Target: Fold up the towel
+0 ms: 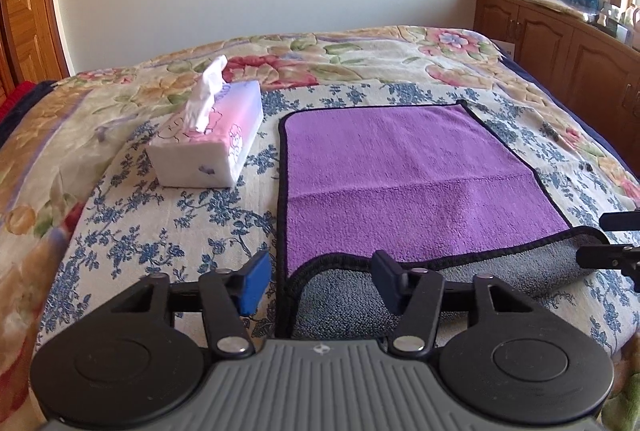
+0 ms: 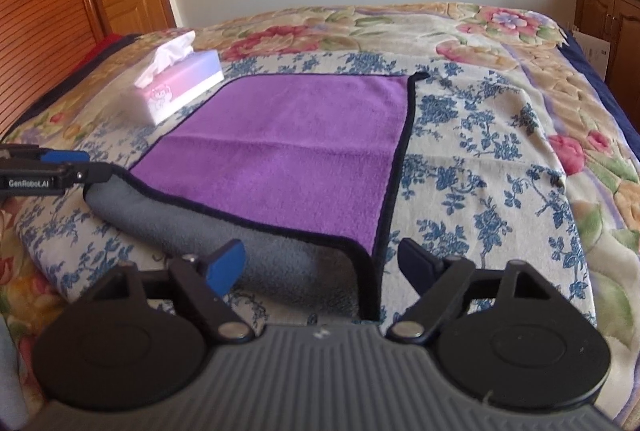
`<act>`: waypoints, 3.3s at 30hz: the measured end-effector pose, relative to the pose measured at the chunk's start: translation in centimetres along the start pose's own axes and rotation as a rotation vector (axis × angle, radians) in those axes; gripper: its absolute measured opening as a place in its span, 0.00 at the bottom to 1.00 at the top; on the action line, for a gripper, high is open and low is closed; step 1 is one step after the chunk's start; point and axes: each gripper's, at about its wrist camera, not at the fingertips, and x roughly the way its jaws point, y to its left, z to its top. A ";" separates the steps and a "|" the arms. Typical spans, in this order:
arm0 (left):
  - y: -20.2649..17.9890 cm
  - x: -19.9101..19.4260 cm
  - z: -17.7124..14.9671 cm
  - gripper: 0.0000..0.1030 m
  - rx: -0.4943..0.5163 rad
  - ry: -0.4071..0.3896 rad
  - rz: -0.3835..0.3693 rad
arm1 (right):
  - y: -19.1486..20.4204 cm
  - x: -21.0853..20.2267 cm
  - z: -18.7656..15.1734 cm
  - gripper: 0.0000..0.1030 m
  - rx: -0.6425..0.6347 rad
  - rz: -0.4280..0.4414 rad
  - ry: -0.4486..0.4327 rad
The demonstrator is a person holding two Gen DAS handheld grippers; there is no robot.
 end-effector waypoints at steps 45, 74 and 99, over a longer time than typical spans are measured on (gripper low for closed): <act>0.5 0.3 -0.3 0.05 0.000 0.053 -0.027 | -0.5 0.3 -0.1 0.07 -0.011 -0.007 0.068; -0.3 -1.4 3.4 0.05 0.028 -0.061 -0.039 | -1.3 -0.4 3.1 0.04 -0.067 -0.004 -0.085; 0.7 1.4 8.1 0.05 0.082 -0.027 -0.027 | -1.3 1.3 6.6 0.04 -0.148 0.003 -0.141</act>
